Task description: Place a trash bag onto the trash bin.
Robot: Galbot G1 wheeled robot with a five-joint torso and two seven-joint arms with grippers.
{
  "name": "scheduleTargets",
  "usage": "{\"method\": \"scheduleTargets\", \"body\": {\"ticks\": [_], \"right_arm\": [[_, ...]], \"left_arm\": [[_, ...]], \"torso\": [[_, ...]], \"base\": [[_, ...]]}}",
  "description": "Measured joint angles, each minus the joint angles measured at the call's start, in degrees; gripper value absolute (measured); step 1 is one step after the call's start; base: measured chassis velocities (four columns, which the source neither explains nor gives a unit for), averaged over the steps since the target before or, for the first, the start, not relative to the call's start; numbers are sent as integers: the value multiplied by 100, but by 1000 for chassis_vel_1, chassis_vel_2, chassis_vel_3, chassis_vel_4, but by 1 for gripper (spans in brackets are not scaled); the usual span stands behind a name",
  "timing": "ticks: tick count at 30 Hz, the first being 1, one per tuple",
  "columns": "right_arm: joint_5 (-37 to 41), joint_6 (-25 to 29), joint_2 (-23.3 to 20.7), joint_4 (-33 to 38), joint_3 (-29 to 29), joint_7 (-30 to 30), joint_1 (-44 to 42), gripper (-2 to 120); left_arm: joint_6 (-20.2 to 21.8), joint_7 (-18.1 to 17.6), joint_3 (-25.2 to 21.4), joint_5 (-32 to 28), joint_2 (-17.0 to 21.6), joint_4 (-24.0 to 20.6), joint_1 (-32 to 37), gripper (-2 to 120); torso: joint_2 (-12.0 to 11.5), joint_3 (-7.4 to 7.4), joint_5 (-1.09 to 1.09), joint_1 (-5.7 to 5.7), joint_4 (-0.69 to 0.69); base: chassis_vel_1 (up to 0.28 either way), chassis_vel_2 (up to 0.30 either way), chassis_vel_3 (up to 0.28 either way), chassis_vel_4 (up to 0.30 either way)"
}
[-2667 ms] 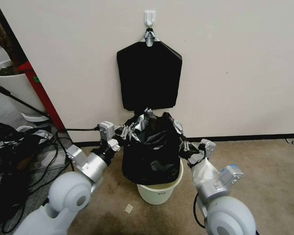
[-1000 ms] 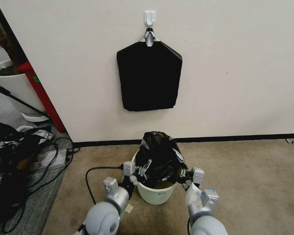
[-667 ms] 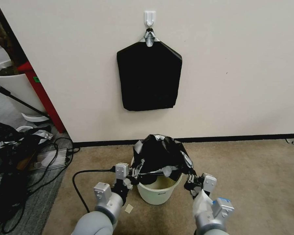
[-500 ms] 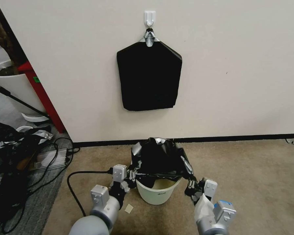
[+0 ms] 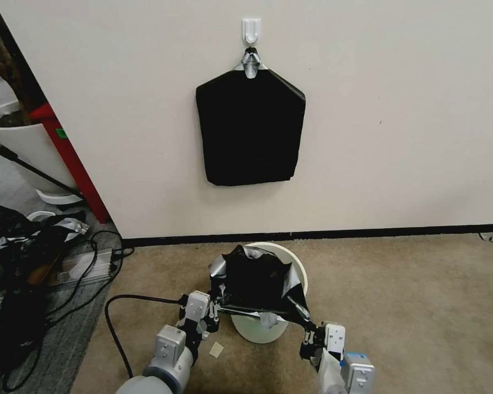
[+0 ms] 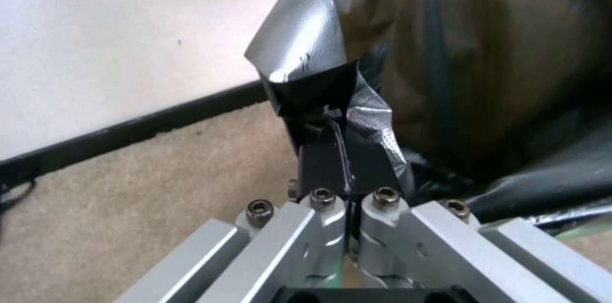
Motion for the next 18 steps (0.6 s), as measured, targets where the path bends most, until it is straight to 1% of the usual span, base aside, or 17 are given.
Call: {"method": "scheduleTargets", "body": {"ticks": [2, 4, 6, 9, 18], "right_arm": [[-112, -41, -15, -94, -1, -30, 53, 0], [-139, -47, -17, -118, -1, -38, 63, 0], [-255, -81, -26, -216, 0, -82, 104, 0], [-371, -97, -28, -291, -12, -112, 116, 0], [-615, -177, -129, -299, -162, -168, -24, 0]], "left_arm": [[12, 1, 56, 105, -10, 166, -100, 0], [26, 0, 67, 118, -13, 196, -120, 0], [134, 0, 125, 147, -20, 335, -212, 0], [179, -3, 187, 181, -20, 428, -264, 0], [473, -7, 275, 194, 67, 477, -298, 0]], "torso": [[0, 0, 0, 0, 0], [0, 0, 0, 0, 0], [0, 0, 0, 0, 0], [0, 0, 0, 0, 0], [0, 0, -3, 0, 1]], "base": [[0, 0, 0, 0], [0, 0, 0, 0], [0, 0, 0, 0], [0, 0, 0, 0], [0, 0, 0, 0]]}}
